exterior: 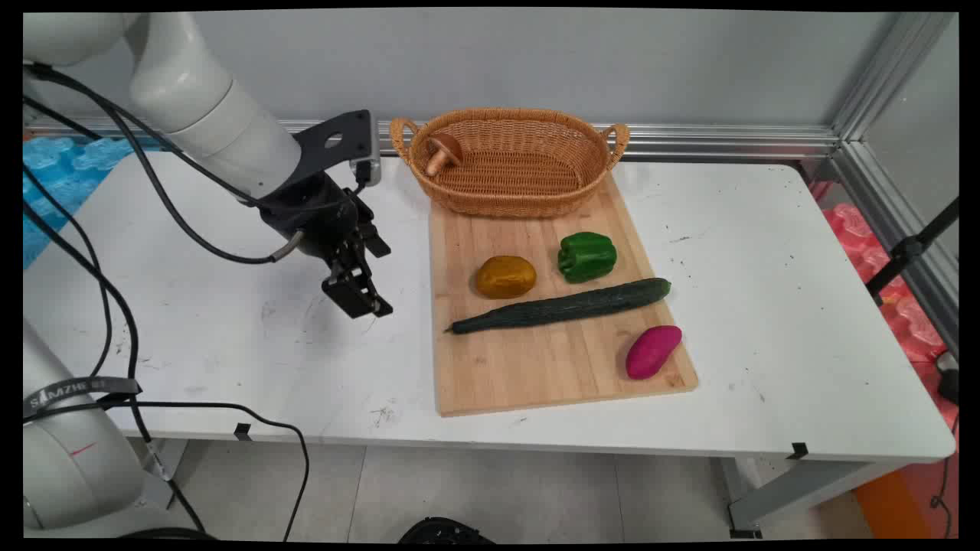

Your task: Pick up the potato from the cutting board

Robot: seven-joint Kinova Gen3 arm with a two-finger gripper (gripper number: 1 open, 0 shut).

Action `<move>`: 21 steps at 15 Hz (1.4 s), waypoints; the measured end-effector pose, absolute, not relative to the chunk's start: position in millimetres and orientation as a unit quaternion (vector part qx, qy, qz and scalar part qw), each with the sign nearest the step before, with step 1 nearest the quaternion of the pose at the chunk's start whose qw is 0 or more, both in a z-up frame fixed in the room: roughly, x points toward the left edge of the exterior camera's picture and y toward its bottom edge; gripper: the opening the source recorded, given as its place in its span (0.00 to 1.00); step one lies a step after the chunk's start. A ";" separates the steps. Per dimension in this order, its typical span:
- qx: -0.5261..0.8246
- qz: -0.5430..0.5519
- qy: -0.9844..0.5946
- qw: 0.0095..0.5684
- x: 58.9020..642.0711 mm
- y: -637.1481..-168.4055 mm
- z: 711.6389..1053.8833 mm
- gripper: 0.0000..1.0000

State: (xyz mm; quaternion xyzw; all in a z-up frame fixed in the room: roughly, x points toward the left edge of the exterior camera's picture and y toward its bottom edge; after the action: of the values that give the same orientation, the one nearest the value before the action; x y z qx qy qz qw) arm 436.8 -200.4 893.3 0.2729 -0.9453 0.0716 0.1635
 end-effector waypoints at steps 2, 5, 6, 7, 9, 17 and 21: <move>0.281 0.073 -0.941 0.173 438.2 -209.3 891.5 1.00; 0.294 0.076 -0.933 0.191 433.3 -231.4 891.1 1.00; 0.297 0.078 -0.931 0.197 429.8 -240.7 891.8 1.00; 0.300 0.080 -0.929 0.204 424.7 -252.2 893.2 1.00; 0.301 0.084 -0.925 0.214 414.9 -272.2 894.6 1.00; 0.301 0.089 -0.919 0.240 385.1 -318.8 863.0 1.00; 0.292 0.082 -0.925 0.230 378.6 -317.6 827.9 1.00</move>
State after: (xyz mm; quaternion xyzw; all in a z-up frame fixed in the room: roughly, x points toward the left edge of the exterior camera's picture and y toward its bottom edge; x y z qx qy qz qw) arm 378.6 -317.6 827.9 0.2923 -0.9246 0.0825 0.2300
